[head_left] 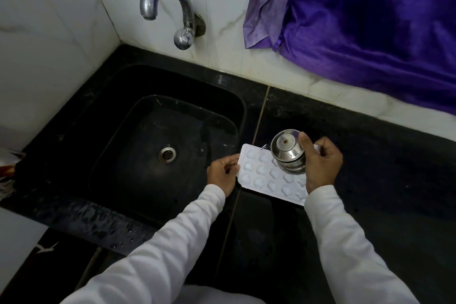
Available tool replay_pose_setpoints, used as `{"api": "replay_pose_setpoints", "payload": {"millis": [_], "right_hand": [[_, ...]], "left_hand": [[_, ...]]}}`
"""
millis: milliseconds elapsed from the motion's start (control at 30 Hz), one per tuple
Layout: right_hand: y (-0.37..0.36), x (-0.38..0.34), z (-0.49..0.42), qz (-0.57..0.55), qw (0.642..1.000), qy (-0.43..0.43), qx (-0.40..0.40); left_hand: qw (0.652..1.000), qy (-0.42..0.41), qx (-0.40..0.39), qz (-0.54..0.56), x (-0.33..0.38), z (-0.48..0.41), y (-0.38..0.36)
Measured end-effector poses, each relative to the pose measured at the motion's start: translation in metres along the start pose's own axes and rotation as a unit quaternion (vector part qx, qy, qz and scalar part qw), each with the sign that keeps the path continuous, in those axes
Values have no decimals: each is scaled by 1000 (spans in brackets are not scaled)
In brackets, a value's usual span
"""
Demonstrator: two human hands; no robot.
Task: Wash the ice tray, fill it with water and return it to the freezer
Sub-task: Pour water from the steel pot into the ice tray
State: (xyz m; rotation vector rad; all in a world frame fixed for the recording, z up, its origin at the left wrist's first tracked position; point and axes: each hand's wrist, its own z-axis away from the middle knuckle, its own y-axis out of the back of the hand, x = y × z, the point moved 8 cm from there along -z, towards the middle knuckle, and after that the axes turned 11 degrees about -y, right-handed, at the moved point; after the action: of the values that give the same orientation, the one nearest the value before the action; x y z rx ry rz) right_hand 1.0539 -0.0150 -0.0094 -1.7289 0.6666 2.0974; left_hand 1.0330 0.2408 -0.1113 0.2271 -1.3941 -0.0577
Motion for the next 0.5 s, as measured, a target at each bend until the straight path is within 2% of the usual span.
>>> {"api": "replay_pose_setpoints", "payload": {"millis": [500], "right_hand": [[-1,1,-2,-31,999,-27,1]], "left_hand": [[1000,0,-11,-17,-1,-1,0]]}}
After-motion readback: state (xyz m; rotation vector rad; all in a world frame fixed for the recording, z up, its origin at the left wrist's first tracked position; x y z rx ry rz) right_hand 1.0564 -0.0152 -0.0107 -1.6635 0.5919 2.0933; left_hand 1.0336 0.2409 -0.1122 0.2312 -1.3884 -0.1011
